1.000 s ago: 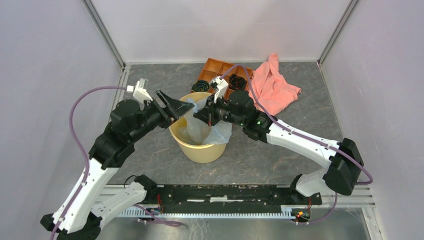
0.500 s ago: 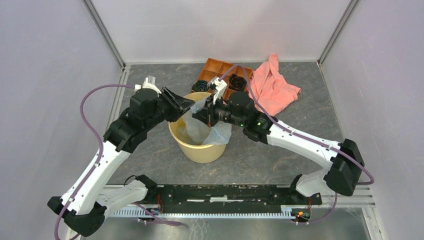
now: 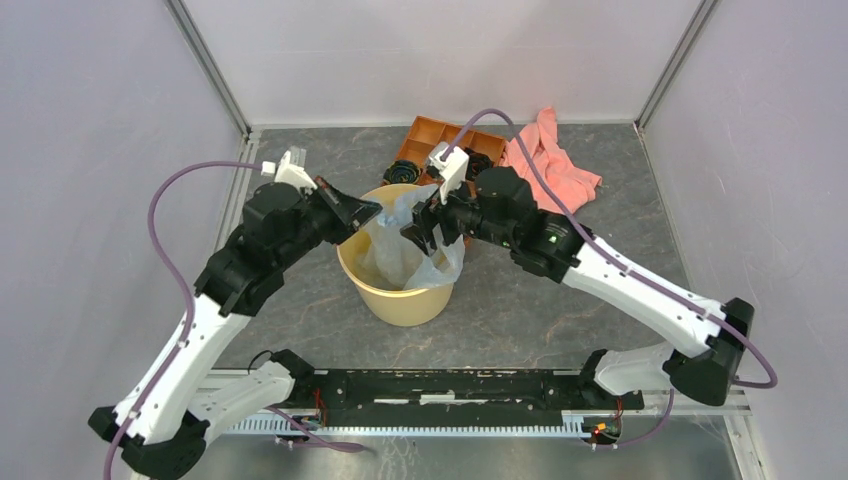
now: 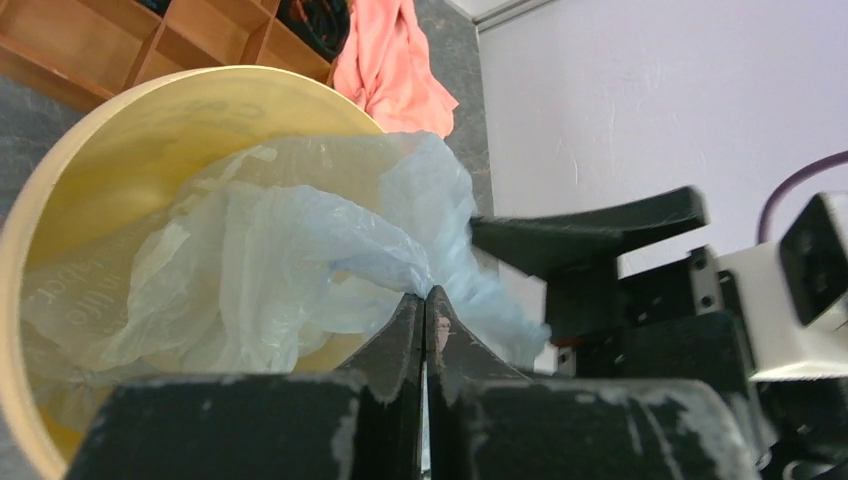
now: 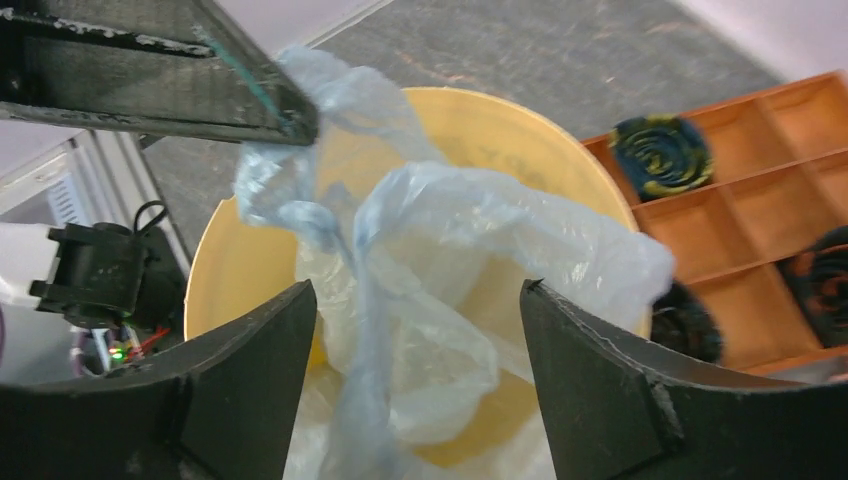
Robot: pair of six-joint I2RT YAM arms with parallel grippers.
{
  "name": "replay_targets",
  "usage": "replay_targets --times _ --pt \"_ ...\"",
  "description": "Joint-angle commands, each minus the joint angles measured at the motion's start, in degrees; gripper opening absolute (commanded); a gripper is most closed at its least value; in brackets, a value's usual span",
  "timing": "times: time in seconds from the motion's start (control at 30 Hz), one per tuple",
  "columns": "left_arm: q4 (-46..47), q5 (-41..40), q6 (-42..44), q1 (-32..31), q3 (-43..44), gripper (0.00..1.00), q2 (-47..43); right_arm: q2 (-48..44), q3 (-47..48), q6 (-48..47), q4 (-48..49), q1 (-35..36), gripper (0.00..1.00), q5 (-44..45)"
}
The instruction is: Put the trash bags into the trash bin
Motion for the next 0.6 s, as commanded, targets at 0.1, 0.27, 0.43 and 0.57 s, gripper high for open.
replay_targets --times 0.1,0.27,0.43,0.57 --pt "1.67 0.42 9.87 0.07 -1.97 0.02 -6.90 -2.25 7.27 -9.35 -10.00 0.28 0.82 7.20" --pt "-0.31 1.47 12.63 0.02 -0.60 0.02 -7.37 -1.82 7.91 -8.96 -8.68 1.04 0.78 7.22" --pt "-6.27 0.96 15.99 0.04 0.73 0.02 -7.87 -3.51 6.22 -2.63 -4.53 1.22 0.35 15.29" --pt "-17.93 -8.33 18.14 0.06 2.13 0.02 -8.78 -8.94 -5.51 4.65 10.74 1.17 0.07 19.61"
